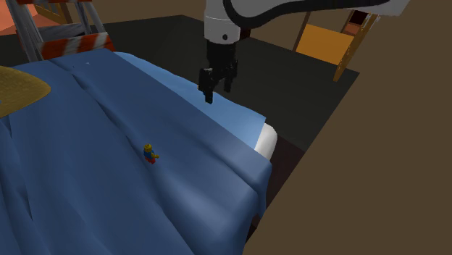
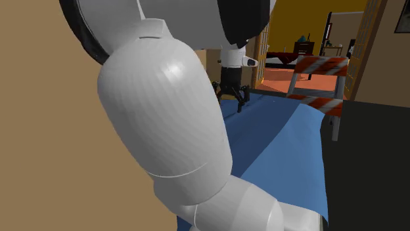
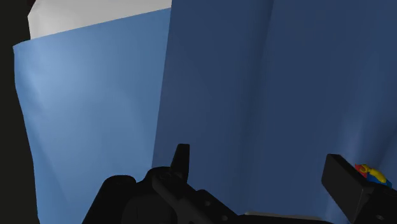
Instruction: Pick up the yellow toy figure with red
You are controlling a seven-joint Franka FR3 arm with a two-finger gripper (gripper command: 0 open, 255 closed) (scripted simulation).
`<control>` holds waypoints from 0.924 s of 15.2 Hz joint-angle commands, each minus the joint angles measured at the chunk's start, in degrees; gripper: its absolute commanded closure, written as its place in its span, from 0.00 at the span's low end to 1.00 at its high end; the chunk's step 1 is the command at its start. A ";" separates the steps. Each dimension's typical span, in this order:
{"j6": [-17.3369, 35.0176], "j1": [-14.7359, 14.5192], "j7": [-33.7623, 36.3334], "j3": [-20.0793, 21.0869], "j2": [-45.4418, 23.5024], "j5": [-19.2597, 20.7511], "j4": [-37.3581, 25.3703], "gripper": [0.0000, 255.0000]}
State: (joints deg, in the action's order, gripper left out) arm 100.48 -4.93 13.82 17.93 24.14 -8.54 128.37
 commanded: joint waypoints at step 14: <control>7.58 -5.70 17.17 11.75 -32.72 10.43 -20.59 0.00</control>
State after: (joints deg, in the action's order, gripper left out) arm 108.09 -9.98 29.79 29.29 -5.99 0.63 109.90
